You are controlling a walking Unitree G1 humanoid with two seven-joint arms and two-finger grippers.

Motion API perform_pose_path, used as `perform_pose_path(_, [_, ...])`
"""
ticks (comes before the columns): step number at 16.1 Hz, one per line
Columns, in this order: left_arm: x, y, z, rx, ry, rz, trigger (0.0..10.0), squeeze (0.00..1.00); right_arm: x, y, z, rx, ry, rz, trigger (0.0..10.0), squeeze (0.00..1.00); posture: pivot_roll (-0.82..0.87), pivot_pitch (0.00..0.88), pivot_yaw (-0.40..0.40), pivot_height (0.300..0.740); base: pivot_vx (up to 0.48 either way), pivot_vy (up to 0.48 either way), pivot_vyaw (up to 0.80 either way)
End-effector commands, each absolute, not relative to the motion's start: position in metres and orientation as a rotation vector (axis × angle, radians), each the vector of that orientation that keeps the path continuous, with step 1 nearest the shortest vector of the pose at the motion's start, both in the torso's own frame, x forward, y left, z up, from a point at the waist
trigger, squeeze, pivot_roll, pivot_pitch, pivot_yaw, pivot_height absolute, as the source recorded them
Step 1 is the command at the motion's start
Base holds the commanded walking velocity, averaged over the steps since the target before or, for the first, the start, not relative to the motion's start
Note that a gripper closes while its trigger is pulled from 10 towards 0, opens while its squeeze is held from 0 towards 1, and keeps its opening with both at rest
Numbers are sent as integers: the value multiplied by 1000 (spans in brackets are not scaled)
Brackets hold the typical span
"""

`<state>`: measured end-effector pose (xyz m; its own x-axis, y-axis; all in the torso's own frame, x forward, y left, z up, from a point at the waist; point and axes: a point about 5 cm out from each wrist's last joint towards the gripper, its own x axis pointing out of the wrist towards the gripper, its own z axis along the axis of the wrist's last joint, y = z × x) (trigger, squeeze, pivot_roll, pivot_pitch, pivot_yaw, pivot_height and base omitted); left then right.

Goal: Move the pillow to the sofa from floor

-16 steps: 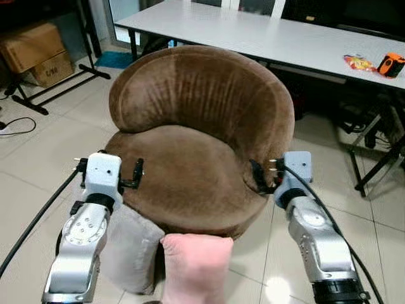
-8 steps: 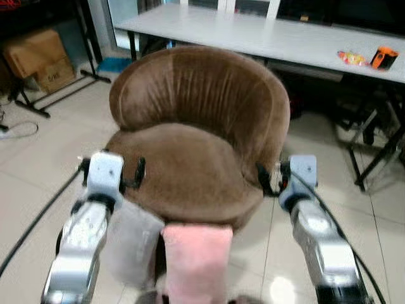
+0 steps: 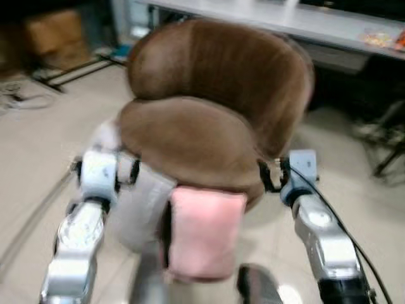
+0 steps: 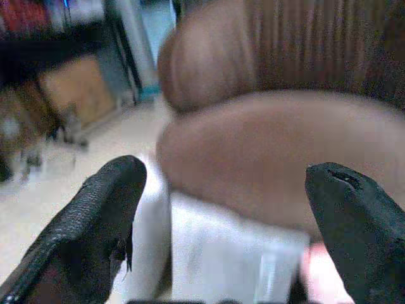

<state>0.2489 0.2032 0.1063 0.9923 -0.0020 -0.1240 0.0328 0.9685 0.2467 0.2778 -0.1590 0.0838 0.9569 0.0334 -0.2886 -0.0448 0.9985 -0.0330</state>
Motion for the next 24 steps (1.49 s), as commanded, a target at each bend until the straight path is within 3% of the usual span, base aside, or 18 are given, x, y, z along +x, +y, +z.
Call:
perform_pose_path(1, [255,200,118,272,71,-26,10000,0,279,-158,89,-46,269,46,10000,0,-26,0,-43,595,0,0,0])
perform_pose_path(7, [255,197,119,253,56,-41,10000,0,282,-157,91,-65,264,51,10000,0,-23,0,-48,595,101,0,533])
perform_pose_path(20, [256,196,118,277,65,-66,10000,0,281,-159,88,-86,273,25,10000,0,-26,0,-33,595,308,0,0])
perform_pose_path(24, [256,197,118,280,64,-61,10000,0,281,-154,89,-106,263,80,10000,0,-21,0,-39,595,308,0,800])
